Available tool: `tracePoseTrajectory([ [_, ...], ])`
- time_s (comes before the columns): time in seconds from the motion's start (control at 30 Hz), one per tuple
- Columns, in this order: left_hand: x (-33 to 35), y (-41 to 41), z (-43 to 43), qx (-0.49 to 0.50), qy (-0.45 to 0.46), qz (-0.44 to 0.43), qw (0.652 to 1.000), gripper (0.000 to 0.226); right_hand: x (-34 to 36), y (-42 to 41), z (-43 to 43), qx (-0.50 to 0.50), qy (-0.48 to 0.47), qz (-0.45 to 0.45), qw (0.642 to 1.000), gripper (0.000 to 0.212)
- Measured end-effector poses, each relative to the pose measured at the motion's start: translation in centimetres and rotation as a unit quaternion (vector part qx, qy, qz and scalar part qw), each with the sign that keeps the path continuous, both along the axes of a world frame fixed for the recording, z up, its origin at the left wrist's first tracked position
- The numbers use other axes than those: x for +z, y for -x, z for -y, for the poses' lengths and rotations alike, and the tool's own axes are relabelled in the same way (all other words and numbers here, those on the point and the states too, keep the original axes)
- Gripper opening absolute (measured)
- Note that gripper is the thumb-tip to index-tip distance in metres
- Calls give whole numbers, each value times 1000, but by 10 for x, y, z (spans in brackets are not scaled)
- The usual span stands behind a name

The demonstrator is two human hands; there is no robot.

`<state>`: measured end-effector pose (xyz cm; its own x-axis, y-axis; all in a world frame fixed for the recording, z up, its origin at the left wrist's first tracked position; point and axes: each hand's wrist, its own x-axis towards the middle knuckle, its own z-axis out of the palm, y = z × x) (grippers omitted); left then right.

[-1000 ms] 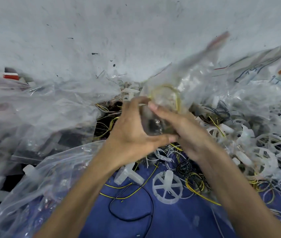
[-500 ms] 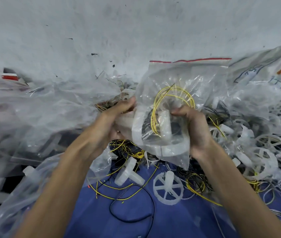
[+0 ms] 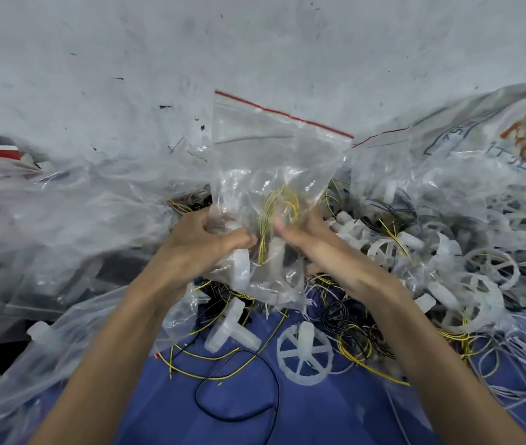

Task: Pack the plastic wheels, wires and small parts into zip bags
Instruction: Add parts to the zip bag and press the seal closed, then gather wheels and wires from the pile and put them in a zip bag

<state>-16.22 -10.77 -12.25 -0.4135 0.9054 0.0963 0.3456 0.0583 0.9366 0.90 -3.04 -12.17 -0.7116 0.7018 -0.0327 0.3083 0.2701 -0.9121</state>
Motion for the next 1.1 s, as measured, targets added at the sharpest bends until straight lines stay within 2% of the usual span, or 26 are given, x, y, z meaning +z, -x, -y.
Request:
tracePoseTrajectory([
  [0.07, -3, -3, -3, -10, -2, -14, 1000, 44, -3, 1, 0, -17, -39, 13, 999, 127],
  [0.13, -6, -5, -6, -13, -7, 2, 1000, 45, -4, 2, -1, -41, -49, -23, 998, 128],
  [0.23, -9, -13, -8, -44, -27, 42, 998, 29, -5, -2, -4, -65, -72, -69, 993, 122],
  [0.33, -11, -19, -9, -74, -42, 60, 995, 46, -7, -6, -3, -89, -111, -102, 985, 115],
  [0.43, -11, -18, -7, -87, -19, 37, 995, 47, -11, -17, -11, -132, -143, -129, 972, 97],
  [0.5, -10, -15, -6, -95, -5, 9, 995, 43, -10, -32, -23, -174, -165, -158, 958, 69],
  [0.53, -9, -13, -5, -95, -1, -3, 995, 42, -8, -40, -32, -203, -177, -168, 948, 67],
  [0.6, -6, -6, -3, -87, 9, -23, 996, 38, -1, -59, -57, -279, -218, -180, 918, 90],
  [0.7, -5, 4, -3, -61, 29, -51, 996, 25, 19, -88, -115, -412, -329, -178, 831, 104],
  [0.73, -5, 8, -3, -54, 37, -66, 996, 25, 26, -98, -135, -445, -336, -161, 814, 104],
  [0.77, -6, 12, -3, -49, 45, -85, 994, 22, 29, -107, -156, -472, -318, -115, 814, 99],
  [0.83, -11, 20, -5, -44, 68, -130, 988, 13, 19, -127, -196, -501, -224, 92, 831, 76],
  [0.87, -15, 25, -7, -42, 84, -161, 982, 11, 8, -133, -208, -499, -161, 197, 828, 66],
  [0.9, -19, 31, -9, -39, 104, -196, 974, 13, -2, -136, -213, -503, -122, 257, 816, 63],
  [0.93, -24, 37, -11, -35, 123, -224, 966, 18, -11, -134, -213, -517, -120, 277, 801, 67],
  [0.97, -30, 42, -13, -32, 140, -241, 960, 23, -19, -130, -213, -536, -168, 273, 781, 71],
  [1.0, -34, 47, -15, -33, 153, -247, 956, 28, -24, -127, -212, -534, -259, 271, 758, 72],
  [1.03, -39, 51, -16, -40, 165, -258, 951, 32, -26, -124, -210, -498, -342, 286, 743, 69],
  [1.1, -46, 59, -15, -67, 190, -296, 934, 37, -26, -120, -215, -387, -419, 327, 753, 64],
])
